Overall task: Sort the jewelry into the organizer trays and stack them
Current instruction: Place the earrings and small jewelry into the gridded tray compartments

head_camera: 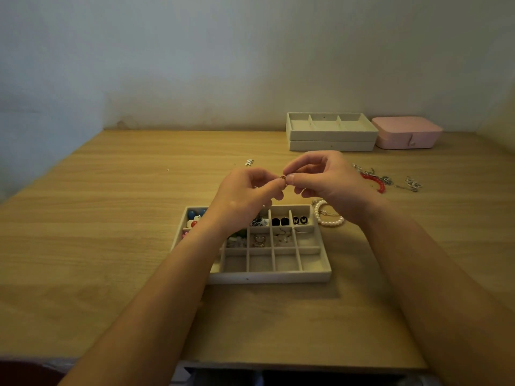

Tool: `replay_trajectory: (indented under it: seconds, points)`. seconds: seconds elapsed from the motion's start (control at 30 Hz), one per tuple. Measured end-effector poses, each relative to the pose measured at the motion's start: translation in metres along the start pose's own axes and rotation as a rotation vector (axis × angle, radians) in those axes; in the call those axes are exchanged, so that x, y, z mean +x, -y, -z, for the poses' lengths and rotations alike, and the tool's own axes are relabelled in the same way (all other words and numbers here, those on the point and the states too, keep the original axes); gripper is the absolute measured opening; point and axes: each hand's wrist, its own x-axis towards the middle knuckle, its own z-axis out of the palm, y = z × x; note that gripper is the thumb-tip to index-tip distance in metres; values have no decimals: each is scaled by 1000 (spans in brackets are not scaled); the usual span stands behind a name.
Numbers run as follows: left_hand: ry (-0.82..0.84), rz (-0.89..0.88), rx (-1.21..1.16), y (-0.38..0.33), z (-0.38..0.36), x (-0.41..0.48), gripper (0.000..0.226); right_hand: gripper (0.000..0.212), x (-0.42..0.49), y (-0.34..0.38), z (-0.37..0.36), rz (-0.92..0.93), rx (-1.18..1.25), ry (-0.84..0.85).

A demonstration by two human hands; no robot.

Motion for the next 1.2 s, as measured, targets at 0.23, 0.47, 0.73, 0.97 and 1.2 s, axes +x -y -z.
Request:
replay_trajectory:
  seconds: [0.23, 0.47, 0.73, 0.97, 1.2]
  points:
    - [-22, 8, 12, -18, -6, -14, 12, 10, -23, 14, 13, -43, 8, 66]
    - [-223, -151, -127, -35, -22, -43, 5, 12, -46, 28, 21, -132, 264, 51]
    - [-136, 33, -584, -54, -29, -60, 9, 11, -57, 33, 21, -133, 287, 49]
    - [-1, 312, -928, -50, -30, -50, 6, 12, -58, 30, 24, -94, 237, 78]
    - [60, 312, -800, -41, -30, -49, 6, 10, -57, 26, 23, -54, 81, 71]
